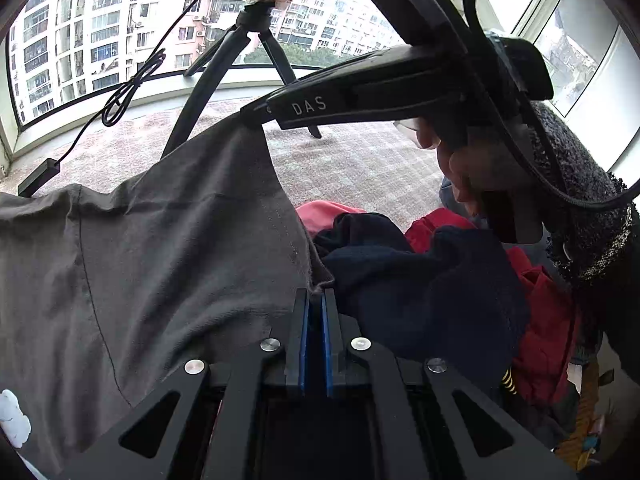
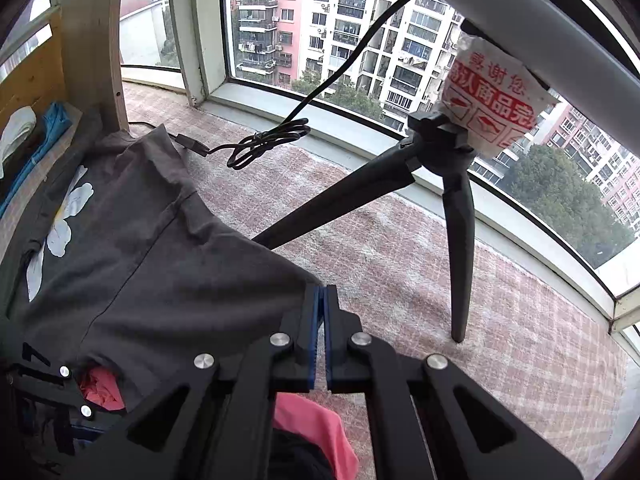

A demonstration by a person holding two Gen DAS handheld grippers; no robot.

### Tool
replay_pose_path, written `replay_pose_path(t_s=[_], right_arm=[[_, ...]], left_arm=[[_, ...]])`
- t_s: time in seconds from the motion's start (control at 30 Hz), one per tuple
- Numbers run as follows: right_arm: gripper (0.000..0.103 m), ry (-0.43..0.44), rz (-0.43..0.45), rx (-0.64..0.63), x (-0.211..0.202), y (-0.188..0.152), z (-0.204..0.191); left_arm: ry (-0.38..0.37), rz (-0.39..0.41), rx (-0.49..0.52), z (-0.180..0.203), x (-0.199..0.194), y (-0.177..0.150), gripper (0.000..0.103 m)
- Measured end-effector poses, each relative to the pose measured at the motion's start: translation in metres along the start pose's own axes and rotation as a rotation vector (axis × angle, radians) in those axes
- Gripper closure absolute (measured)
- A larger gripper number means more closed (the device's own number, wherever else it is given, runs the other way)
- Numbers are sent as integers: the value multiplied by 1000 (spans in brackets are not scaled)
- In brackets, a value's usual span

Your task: Fold clothes

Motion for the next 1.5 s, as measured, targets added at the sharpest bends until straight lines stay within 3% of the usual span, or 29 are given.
replay_pose_path(t_s=[0.13,0.33,0.53,0.67,0.87,0.93,1.03,1.1,1.17,1.23,1.3,1.4,1.47,1.5], right_arm=[[101,36,-26,44,7,8,-5],[100,114,35,39,-21,45,-46],[100,198,55,-44,-18,100,-135],[100,217,23,-112,3,113,-192],[100,238,-30,-145,38,117,-240],[91,214,-85,-144,50,113,-244],[75,218,-79,-91,37,111,-234],[71,263,-56,-53,13,102,-221],[67,302,-43,-17,-13,85,-207],[65,305,-69,10,-31,44,-192],[65,306,-126,51,-36,-9,-186],[65,244,-191,73,-28,-71,-189],[65,199,-203,78,-22,-89,-191],[65,182,-204,97,-18,-93,-191]], left_arm=[[-3,53,-41,-4,-16,5,98],[50,139,-162,-31,-59,-12,98],[89,213,-372,-73,-88,-52,101],[100,217,-505,-105,-93,-85,101],[158,230,-592,-146,-114,-120,101],[215,198,-563,-155,-116,-123,101],[260,167,-517,-166,-119,-119,99],[271,154,-497,-175,-119,-112,88],[243,121,-496,-186,-115,-110,85],[182,92,-477,-186,-110,-107,85],[179,61,-428,-182,-102,-103,82],[167,32,-369,-178,-93,-97,82],[167,19,-333,-177,-93,-94,86],[167,13,-315,-176,-93,-93,93]])
Point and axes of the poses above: each gripper's, at about its wrist camera, not at the fingertips, and x roughly the way its jaws point, z to its right, y to its top, the point moved 9 cm from there along x, roughly the way its jaws point, and after that the axes turned 5 degrees about x, right-handed, at the moved point
